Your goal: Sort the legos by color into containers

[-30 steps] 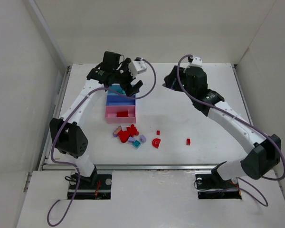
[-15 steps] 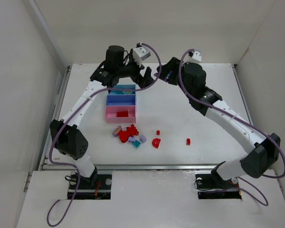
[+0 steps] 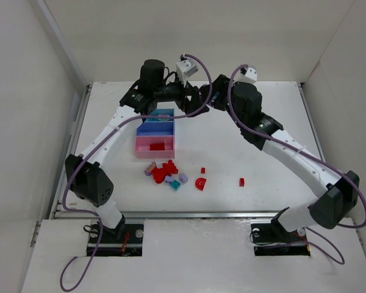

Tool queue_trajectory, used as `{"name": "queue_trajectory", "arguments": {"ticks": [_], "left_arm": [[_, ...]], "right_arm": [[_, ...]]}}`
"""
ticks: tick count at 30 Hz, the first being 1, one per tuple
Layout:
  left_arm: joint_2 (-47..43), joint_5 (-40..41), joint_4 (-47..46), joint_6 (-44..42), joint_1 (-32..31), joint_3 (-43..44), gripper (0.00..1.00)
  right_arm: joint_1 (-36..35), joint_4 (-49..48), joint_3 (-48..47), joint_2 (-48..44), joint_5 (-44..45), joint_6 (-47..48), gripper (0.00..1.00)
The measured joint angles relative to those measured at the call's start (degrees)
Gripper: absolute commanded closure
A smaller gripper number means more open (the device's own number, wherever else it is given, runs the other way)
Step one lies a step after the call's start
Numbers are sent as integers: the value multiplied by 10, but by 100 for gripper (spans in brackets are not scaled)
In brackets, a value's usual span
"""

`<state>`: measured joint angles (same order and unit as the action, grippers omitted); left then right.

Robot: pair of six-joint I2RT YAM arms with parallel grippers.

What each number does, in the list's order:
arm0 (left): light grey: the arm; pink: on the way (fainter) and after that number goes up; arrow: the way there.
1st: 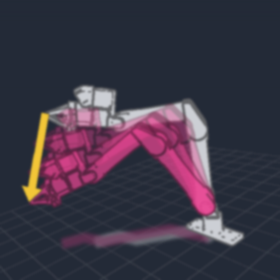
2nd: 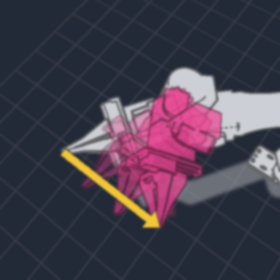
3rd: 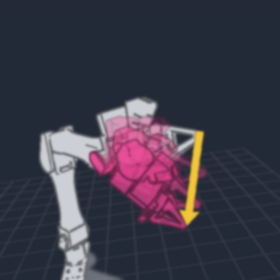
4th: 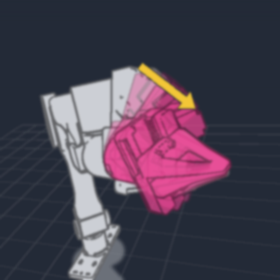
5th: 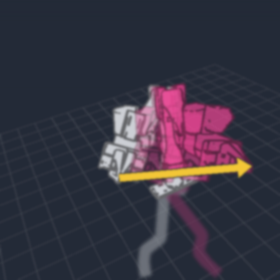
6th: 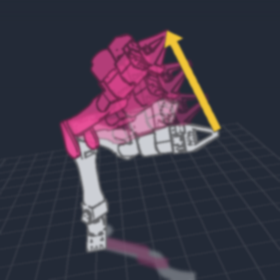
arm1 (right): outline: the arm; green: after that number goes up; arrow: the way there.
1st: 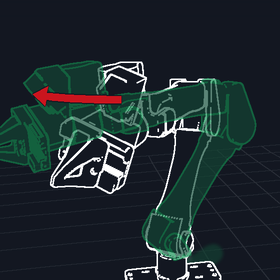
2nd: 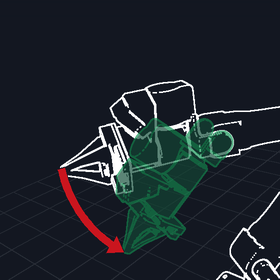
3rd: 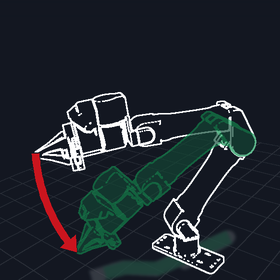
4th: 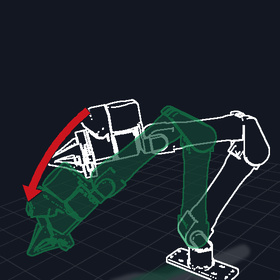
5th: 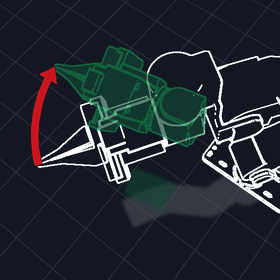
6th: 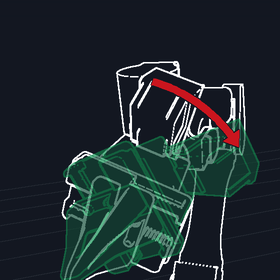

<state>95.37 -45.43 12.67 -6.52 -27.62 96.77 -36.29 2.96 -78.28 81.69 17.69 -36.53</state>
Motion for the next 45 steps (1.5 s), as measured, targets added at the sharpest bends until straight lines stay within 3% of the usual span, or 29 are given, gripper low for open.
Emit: {"name": "queue_trajectory", "arguments": {"ticks": [2, 4, 5, 6, 7, 10, 11, 14, 15, 20, 25, 36, 45], "left_arm": [[0, -7, -5, 17, 0, -1, 4], [0, -11, -9, 30, 0, -3, 13], [0, -12, -10, 36, 0, -3, 25], [0, -13, -11, 41, 0, -3, 25], [0, -13, -12, 43, 0, -4, 39], [0, -15, -14, 58, 0, -4, 61], [0, -12, -13, 61, 0, -4, 74], [2, -11, -12, 76, 4, -4, 97], [2, -10, -12, 82, 5, -4, 100], [3, -11, -9, 90, 11, -4, 100], [-2, -6, 0, 44, 14, -28, 100], [-13, 81, 63, -51, 77, -113, 100], [-24, 193, 32, -167, 137, -229, 100]], "right_arm": [[-3, -1, 0, 0, 3, -2, 100], [-3, -3, 0, 0, 5, -4, 100], [-3, -3, 0, 1, 6, -4, 100], [-3, -3, 0, 1, 6, -5, 100], [-3, -4, 0, 2, 6, -6, 100], [-4, -4, 0, 2, 8, -6, 100], [-5, -4, 0, 2, 8, -7, 100], [-5, -7, 0, 3, 9, -7, 100], [-5, -7, 0, 4, 9, -8, 100], [-5, -8, 1, 5, 18, -9, 100], [-11, -1, 5, 7, 34, -7, 100], [-4, -5, 1, 32, 61, 2, 100], [-4, -5, 4, 39, 62, 12, 100]]}}
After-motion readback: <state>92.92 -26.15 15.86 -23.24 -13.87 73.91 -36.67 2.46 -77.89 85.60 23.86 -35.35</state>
